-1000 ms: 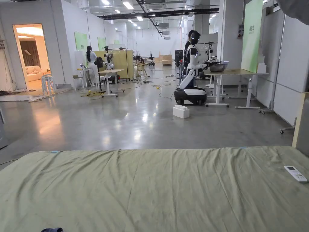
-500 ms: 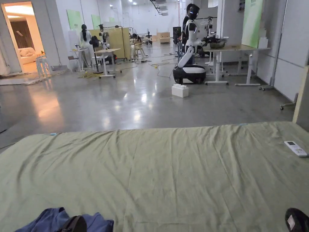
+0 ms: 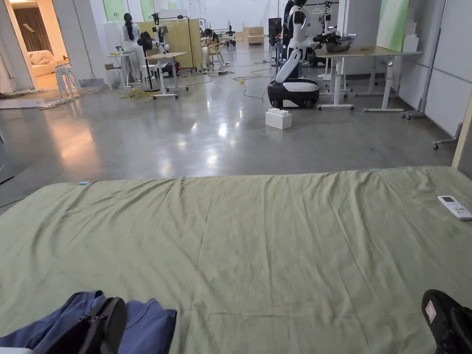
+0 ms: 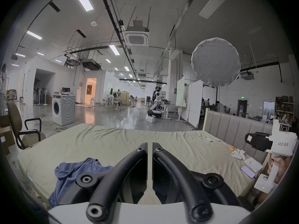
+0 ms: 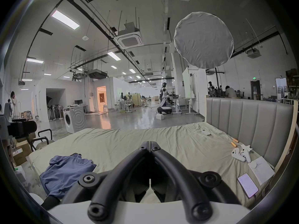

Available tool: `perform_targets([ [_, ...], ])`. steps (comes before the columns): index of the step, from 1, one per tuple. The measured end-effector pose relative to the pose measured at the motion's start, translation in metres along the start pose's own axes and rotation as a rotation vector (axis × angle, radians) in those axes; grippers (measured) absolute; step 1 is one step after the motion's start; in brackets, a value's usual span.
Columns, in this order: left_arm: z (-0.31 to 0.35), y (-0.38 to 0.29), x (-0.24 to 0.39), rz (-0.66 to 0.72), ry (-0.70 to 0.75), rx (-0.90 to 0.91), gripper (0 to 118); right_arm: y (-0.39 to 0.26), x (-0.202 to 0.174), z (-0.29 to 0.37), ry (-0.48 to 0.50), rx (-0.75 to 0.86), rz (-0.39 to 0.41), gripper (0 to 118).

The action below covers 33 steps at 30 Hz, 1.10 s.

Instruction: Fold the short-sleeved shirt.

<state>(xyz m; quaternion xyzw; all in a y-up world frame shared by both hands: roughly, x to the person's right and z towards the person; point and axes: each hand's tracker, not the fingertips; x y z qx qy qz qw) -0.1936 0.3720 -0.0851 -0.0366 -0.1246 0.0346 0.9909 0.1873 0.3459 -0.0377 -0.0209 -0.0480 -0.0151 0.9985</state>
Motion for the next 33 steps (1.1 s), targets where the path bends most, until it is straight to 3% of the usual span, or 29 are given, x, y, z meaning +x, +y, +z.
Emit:
perform_targets([
  [10,-0.02,-0.016,-0.05,0.052,0.068,-0.122,5,-0.029,-0.012,-0.007,0.043,-0.114,-0.028,0],
  [12,-0.04,-0.027,-0.07,0.041,0.064,-0.161,20,-0.033,-0.011,-0.011,0.05,-0.123,-0.03,0],
  [16,-0.112,-0.069,-0.123,0.007,0.083,-0.362,70,-0.042,-0.012,-0.024,0.067,-0.178,-0.044,0],
  [19,-0.162,-0.105,-0.164,0.009,0.104,-0.543,72,-0.05,-0.012,-0.026,0.069,-0.21,-0.015,0],
  [21,-0.19,-0.128,-0.188,0.12,0.118,-0.653,73,-0.058,-0.009,-0.027,0.06,-0.255,-0.001,0],
  [25,-0.229,-0.167,-0.216,0.068,0.205,-0.769,75,-0.071,-0.003,-0.027,0.021,-0.347,0.041,0],
  [33,-0.274,-0.216,-0.233,0.102,0.178,-0.903,71,-0.087,0.001,-0.024,-0.009,-0.464,0.091,0],
])
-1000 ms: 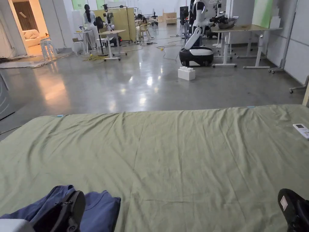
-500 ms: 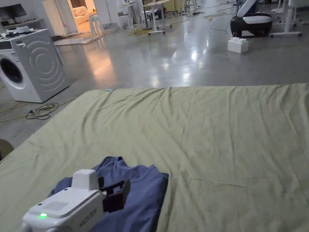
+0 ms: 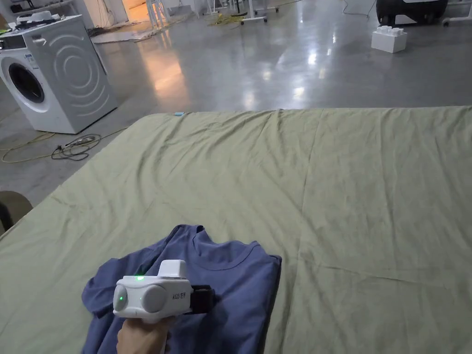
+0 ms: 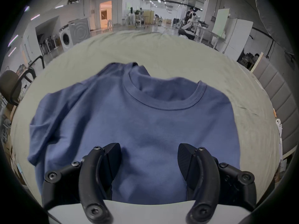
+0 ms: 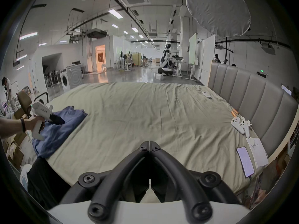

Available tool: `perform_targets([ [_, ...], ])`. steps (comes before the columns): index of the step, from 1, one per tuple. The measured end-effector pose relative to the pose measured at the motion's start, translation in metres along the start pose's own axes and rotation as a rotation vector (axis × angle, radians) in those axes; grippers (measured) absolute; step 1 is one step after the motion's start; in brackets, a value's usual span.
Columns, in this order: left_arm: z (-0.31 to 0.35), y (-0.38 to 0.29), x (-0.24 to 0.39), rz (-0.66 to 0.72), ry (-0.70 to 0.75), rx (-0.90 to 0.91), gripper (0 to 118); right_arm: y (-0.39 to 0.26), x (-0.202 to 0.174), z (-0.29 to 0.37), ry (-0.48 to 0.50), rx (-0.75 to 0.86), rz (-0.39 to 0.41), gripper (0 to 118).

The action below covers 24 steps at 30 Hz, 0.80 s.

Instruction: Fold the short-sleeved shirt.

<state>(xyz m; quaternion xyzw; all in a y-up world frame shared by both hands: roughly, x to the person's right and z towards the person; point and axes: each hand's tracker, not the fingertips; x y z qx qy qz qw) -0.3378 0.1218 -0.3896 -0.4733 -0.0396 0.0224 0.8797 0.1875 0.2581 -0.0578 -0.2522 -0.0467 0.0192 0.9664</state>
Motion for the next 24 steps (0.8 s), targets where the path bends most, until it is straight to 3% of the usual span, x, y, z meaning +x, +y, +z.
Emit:
perform_targets([
  [3,0.001,-0.003,0.006,-0.022,0.041,0.018,50,-0.007,0.0,0.005,0.002,-0.01,-0.006,0],
  [4,0.003,-0.003,0.008,-0.023,0.045,0.033,50,-0.009,0.001,0.005,0.006,-0.021,-0.02,0],
  [5,0.004,-0.002,0.009,-0.034,0.033,0.042,10,-0.011,0.002,0.005,0.01,-0.032,-0.038,0],
  [6,0.002,-0.001,0.013,-0.026,0.036,0.033,4,-0.013,0.003,0.005,0.013,-0.038,-0.053,0],
  [8,0.0,0.003,0.012,-0.028,0.045,0.016,4,-0.015,0.006,0.007,0.02,-0.039,-0.099,0],
  [10,0.011,0.011,0.006,0.059,0.012,0.015,4,-0.016,0.012,0.016,0.032,0.002,-0.153,0],
  [14,0.055,0.034,0.014,0.147,-0.092,0.168,3,-0.02,0.02,0.02,0.027,0.006,-0.156,0],
  [18,0.087,0.061,0.071,0.069,-0.2,0.273,3,-0.027,0.029,0.021,0.034,0.002,-0.219,0],
  [24,0.095,0.092,0.218,-0.166,-0.398,0.317,3,-0.036,0.037,0.039,0.004,0.029,-0.278,0],
])
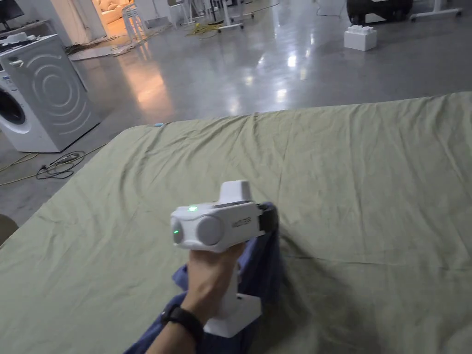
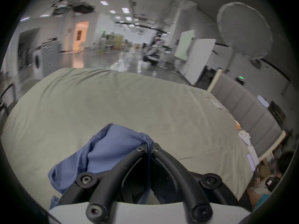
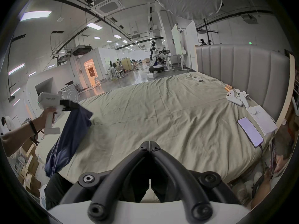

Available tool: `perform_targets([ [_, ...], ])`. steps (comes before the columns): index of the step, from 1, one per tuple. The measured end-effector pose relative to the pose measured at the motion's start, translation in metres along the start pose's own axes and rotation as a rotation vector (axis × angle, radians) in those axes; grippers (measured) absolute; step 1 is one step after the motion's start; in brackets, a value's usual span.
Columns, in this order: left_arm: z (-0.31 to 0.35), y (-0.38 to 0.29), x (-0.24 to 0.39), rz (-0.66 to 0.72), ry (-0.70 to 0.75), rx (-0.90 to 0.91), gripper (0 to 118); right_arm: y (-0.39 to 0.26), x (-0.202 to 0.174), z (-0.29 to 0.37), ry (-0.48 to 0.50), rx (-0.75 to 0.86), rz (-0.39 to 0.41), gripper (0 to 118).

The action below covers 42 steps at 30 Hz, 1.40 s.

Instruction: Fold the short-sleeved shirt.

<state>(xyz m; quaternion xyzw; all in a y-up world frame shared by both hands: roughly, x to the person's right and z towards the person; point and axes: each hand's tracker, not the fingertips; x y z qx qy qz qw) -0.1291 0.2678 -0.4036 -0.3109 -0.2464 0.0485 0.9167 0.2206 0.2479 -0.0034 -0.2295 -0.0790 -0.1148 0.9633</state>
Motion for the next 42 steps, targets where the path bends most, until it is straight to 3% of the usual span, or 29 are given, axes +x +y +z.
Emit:
perform_targets([
  [5,-0.051,-0.033,0.146,-0.257,-0.172,-0.114,3,-0.003,0.013,0.015,-0.07,0.002,-0.023,0],
  [10,-0.065,-0.151,0.264,-0.355,-0.417,-0.296,3,-0.005,0.026,0.03,-0.123,-0.006,0.003,0],
  [15,-0.059,-0.237,0.318,-0.37,-0.512,-0.428,3,-0.013,0.034,0.04,-0.147,-0.013,0.004,0],
  [19,-0.051,-0.25,0.326,-0.459,-0.452,-0.336,4,-0.02,0.032,0.037,-0.144,-0.031,0.003,0],
  [21,-0.051,-0.241,0.313,-0.398,-0.5,-0.358,20,-0.019,0.028,0.034,-0.131,-0.032,0.006,0],
  [23,-0.037,-0.222,0.297,-0.343,-0.477,-0.305,51,-0.014,0.021,0.031,-0.099,-0.011,0.013,0],
  [25,-0.005,-0.194,0.267,-0.313,-0.48,-0.201,51,-0.004,0.013,0.025,-0.057,0.029,0.042,0],
  [29,0.077,-0.14,0.198,-0.289,-0.363,0.042,52,0.025,-0.003,0.014,0.016,0.116,0.097,0],
  [32,0.148,-0.112,0.154,-0.362,-0.151,0.201,52,0.046,-0.013,0.012,0.069,0.2,0.131,0],
  [37,0.255,-0.103,0.104,-0.276,0.188,0.528,51,0.066,-0.028,0.008,0.102,0.268,0.169,0],
  [42,0.301,-0.117,0.087,-0.209,0.355,0.499,46,0.069,-0.036,0.012,0.13,0.296,0.153,0],
])
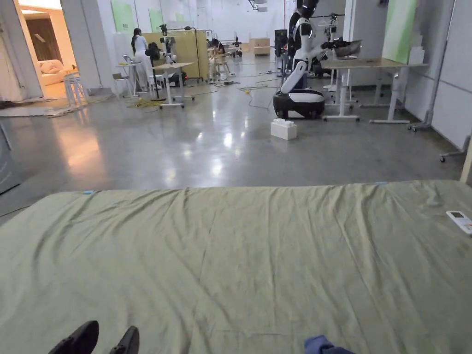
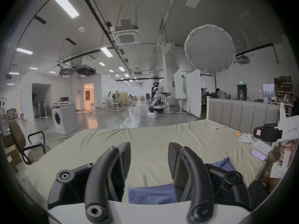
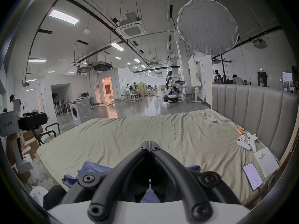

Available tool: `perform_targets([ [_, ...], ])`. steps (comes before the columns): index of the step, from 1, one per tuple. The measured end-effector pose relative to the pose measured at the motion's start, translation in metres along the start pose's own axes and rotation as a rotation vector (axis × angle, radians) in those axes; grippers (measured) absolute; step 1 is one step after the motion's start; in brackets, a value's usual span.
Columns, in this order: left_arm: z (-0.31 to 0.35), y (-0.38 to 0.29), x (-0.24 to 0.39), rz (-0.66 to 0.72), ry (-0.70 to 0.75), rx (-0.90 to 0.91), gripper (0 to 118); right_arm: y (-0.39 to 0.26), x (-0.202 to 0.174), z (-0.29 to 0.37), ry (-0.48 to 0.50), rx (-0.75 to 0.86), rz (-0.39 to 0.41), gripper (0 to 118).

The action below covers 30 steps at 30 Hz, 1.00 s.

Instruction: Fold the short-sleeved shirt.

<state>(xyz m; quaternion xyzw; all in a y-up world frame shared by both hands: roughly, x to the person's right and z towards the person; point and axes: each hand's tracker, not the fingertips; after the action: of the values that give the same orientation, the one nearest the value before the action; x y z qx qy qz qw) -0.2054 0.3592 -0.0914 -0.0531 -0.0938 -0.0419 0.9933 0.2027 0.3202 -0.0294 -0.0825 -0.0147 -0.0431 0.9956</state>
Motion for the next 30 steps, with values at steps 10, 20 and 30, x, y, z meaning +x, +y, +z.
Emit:
perform_targets([
  [10,0.038,-0.012,0.019,-0.038,-0.01,-0.068,2,-0.002,-0.004,0.021,-0.019,-0.005,0.008,0],
  [20,0.043,-0.002,0.008,0.079,-0.04,-0.069,2,0.006,-0.005,0.027,-0.039,0.006,-0.029,0],
  [30,0.029,-0.007,0.003,0.123,-0.09,-0.1,2,0.002,-0.008,0.027,-0.032,-0.01,-0.015,0],
])
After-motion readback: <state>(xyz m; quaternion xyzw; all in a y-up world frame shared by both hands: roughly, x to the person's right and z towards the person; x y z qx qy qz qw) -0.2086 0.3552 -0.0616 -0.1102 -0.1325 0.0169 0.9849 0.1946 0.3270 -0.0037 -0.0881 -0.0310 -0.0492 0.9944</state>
